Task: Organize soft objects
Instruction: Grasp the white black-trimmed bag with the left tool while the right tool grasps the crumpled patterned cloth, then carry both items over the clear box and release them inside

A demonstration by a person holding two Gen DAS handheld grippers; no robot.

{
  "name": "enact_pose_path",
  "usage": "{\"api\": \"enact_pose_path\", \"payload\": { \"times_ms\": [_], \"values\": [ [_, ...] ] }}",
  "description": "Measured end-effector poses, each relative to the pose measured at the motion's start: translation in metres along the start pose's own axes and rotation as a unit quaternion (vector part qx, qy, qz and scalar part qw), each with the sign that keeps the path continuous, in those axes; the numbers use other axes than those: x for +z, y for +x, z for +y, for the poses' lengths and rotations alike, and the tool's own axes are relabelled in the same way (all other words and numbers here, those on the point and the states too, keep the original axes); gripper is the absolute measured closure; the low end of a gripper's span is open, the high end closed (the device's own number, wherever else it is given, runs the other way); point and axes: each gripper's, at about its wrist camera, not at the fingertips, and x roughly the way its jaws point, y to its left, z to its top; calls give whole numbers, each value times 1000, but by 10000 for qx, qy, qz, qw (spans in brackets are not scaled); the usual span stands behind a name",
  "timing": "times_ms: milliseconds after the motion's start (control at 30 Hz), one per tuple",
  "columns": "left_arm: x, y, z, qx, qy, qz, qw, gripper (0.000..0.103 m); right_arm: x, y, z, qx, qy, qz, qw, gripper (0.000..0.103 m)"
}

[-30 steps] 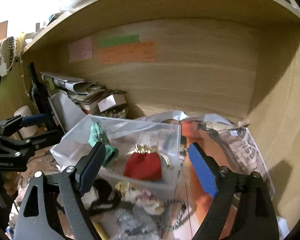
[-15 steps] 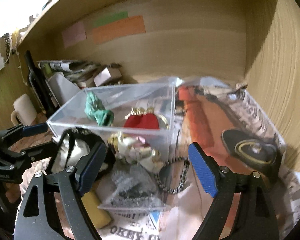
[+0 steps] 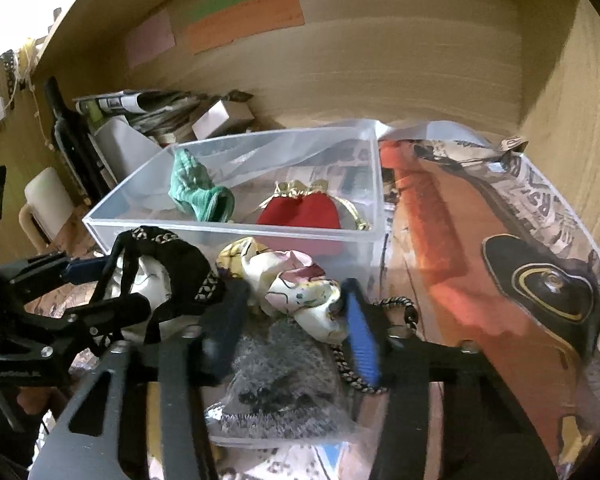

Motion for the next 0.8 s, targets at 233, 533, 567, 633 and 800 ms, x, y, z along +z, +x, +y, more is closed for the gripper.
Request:
{"api": "enact_pose_path", "payload": {
  "times_ms": [233,533,567,633,800],
  "values": [
    [1,-11,5,-131,-135,-93,9998,93,0,-11,3,-50,-51,-245,9997,88],
    [10,-52,2,-81,-122,-614,9980,95,8,-43,5,-127,-14,-710,9974,90],
    [12,-58,2,-78,-117,-693,9975,95,10,-47,6,-141,-25,-767,9970,90],
    [16,-66,2,-48,-116,-818,9966,95,12,-55,7,-156,-49,-898,9958,90],
    [29,-85,9,100,-169,-1143,9933,95,22,-70,11,-146,-83,-1190,9928,90]
  ]
}}
